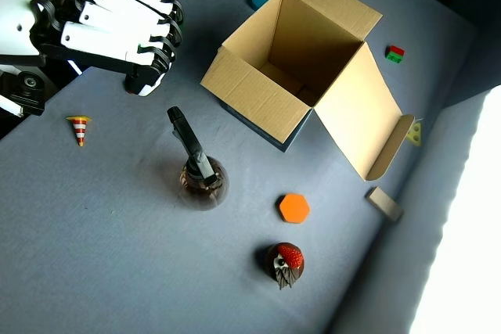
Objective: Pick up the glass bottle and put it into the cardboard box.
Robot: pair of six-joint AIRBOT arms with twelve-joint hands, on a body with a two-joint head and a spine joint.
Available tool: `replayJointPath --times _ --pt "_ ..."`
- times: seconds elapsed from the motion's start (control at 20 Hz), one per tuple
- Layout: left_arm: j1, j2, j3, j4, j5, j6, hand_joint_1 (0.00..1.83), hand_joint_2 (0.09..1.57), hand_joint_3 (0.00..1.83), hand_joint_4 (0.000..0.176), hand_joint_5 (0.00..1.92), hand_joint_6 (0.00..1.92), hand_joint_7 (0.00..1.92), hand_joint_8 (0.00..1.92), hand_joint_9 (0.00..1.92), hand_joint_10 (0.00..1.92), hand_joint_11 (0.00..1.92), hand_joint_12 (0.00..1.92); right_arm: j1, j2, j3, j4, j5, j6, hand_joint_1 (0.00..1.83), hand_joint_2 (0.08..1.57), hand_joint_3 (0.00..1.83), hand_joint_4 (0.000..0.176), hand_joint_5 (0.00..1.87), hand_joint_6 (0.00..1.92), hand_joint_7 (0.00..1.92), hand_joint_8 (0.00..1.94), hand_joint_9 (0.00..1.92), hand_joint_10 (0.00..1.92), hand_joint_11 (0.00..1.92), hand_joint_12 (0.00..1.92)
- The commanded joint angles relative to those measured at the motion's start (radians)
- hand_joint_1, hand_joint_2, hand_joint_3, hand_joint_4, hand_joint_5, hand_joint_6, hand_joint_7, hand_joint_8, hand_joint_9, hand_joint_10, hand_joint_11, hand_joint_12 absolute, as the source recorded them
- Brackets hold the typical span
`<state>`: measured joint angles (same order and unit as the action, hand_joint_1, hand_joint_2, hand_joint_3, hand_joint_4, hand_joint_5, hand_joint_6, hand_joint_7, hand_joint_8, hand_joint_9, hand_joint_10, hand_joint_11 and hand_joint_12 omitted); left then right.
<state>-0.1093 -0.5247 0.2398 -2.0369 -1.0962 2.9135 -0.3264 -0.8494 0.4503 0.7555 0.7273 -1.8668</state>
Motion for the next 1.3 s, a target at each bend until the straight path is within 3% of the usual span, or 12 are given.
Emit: replayJointPath --times 0.0,0.1,0.15,0.25,0.35,0.6,0.7,0.95,1.1,1.25 --pt "-0.017 0.005 -0.005 0.078 0.023 -0.001 0.0 1.15 0.19 0.0 0.02 0.06 0.06 0.05 0.06 0.11 0.0 0.45 0.014 0.004 -0.004 -0.056 0.078 0.006 0.33 0.97 0.41 0.0 0.07 0.44 0.15 0.18 0.04 0.51 0.0 0.83" --pt "-0.018 0.006 -0.009 0.076 0.009 -0.004 0.0 1.15 0.19 0.0 0.02 0.06 0.06 0.05 0.06 0.11 0.0 0.45 0.014 0.004 -0.004 -0.056 0.076 0.007 0.33 0.97 0.41 0.0 0.07 0.44 0.15 0.18 0.04 0.51 0.0 0.83" --pt "-0.018 0.007 -0.012 0.075 0.003 -0.004 0.0 1.23 0.03 0.0 0.04 0.01 0.08 0.0 0.1 0.02 0.0 0.41 0.014 0.004 -0.004 -0.058 0.075 0.008 0.32 1.07 0.21 0.0 0.11 0.33 0.21 0.04 0.06 0.45 0.0 0.82" --pt "-0.018 0.009 -0.015 0.075 0.003 -0.004 0.0 1.24 0.02 0.0 0.05 0.0 0.08 0.0 0.1 0.01 0.0 0.41 0.013 0.005 -0.002 -0.084 0.074 0.022 0.32 1.1 0.15 0.0 0.14 0.29 0.23 0.01 0.07 0.43 0.0 0.83" --pt "-0.021 0.012 -0.026 0.074 -0.023 -0.008 0.0 1.24 0.02 0.0 0.04 0.0 0.08 0.0 0.1 0.01 0.0 0.41 0.0 0.014 0.015 -0.177 0.071 0.116 0.32 1.11 0.14 0.0 0.14 0.29 0.23 0.01 0.07 0.43 0.0 0.83" --pt "-0.099 0.031 -0.089 -0.007 -0.133 0.017 0.0 1.24 0.02 0.0 0.05 0.0 0.08 0.0 0.1 0.01 0.0 0.41 -0.018 0.041 0.148 -0.568 -0.027 0.65 0.34 1.1 0.12 0.0 0.13 0.27 0.23 0.01 0.08 0.43 0.0 0.83" --pt "-0.139 0.031 -0.134 -0.067 -0.244 0.02 0.0 1.24 0.01 0.0 0.05 0.0 0.08 0.0 0.1 0.01 0.0 0.41 -0.021 0.042 0.224 -0.805 -0.032 0.928 0.58 1.05 0.09 0.0 0.11 0.26 0.21 0.0 0.07 0.42 0.0 0.82" --pt "-0.161 0.031 -0.216 -0.103 -0.358 -0.019 0.0 1.23 0.01 0.0 0.05 0.0 0.08 0.0 0.1 0.01 0.0 0.4 0.004 0.027 0.39 -1.122 -0.045 1.442 1.04 0.99 0.04 0.0 0.07 0.22 0.17 0.0 0.05 0.41 0.0 0.71" --pt "-0.154 0.031 -0.241 -0.12 -0.382 -0.031 0.0 1.23 0.01 0.0 0.05 0.0 0.09 0.0 0.11 0.01 0.0 0.41 0.008 0.012 0.462 -1.163 -0.05 1.548 1.19 1.0 0.04 0.0 0.04 0.18 0.13 0.0 0.01 0.38 0.0 0.46" --pt "-0.107 0.031 -0.268 -0.132 -0.398 -0.097 0.0 1.23 0.01 0.0 0.06 0.0 0.09 0.0 0.11 0.01 0.0 0.41 0.01 -0.011 0.533 -1.242 -0.075 1.639 1.21 1.0 0.04 0.0 0.04 0.16 0.11 0.0 0.0 0.33 0.0 0.29"
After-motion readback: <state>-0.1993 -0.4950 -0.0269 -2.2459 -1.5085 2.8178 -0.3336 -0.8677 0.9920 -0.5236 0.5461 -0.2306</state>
